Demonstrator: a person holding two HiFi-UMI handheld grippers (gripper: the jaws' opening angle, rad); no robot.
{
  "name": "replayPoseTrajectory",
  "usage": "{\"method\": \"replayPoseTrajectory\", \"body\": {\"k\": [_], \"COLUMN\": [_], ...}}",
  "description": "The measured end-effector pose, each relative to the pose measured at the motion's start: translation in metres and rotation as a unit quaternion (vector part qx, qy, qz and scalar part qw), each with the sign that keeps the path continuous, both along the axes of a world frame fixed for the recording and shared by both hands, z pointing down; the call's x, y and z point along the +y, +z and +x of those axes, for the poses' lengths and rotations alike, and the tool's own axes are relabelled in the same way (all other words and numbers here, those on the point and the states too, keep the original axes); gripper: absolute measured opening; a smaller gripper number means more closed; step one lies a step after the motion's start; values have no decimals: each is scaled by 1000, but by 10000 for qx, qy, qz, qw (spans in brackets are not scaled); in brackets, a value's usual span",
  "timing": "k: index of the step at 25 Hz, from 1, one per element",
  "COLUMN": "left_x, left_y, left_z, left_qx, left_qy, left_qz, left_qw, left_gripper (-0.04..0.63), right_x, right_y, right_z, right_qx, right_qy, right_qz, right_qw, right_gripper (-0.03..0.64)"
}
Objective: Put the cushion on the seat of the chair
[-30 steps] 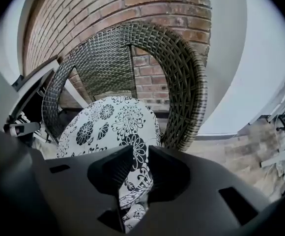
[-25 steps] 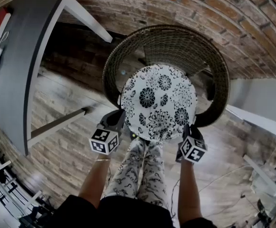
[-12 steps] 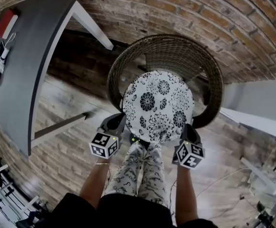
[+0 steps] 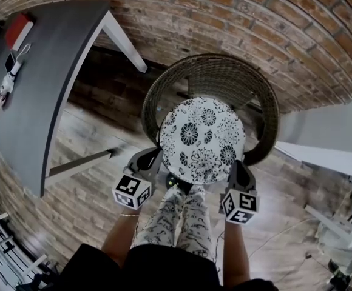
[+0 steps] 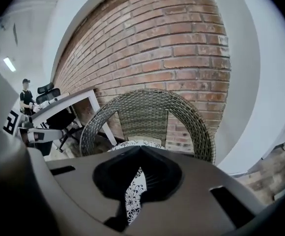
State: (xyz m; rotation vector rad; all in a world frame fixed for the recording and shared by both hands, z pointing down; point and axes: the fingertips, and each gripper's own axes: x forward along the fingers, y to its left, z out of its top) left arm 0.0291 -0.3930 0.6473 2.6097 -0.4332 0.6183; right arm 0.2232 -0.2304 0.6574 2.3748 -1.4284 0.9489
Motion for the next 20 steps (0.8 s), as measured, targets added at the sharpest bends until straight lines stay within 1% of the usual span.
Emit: {"method": "replayPoseTrajectory", "body": {"k": [4,7,11,15,20], "left_x": [1,5,9,10,9], "left_y": [-17,-26,-35,-45,-48], "left_z": [-3,-4,-5,-4,-6], "left_qx": [77,167,223,291,296], "left_qy": [-26,-13,63,84,25], "left_qz": [152,230,398,479,433], "left_qw": [9999,9996,9989,9984,9986], "left_gripper": [9,9,9,9,9], "right_x": [-8,-9,-7,-3,-1], "right_y": [-27,-39,-49,-53,-54], "right_z": [-6,-12,-20,-23,-21], "right_qx": [69,192,287,305,336], "right_qy": [-24,-80,-167,-169,-104], "right_qz": [293,380,429,439,420], "right_qw": [9995,9991,9985,9984,9985], "right_gripper": [0,0,-2,-2,-2]}}
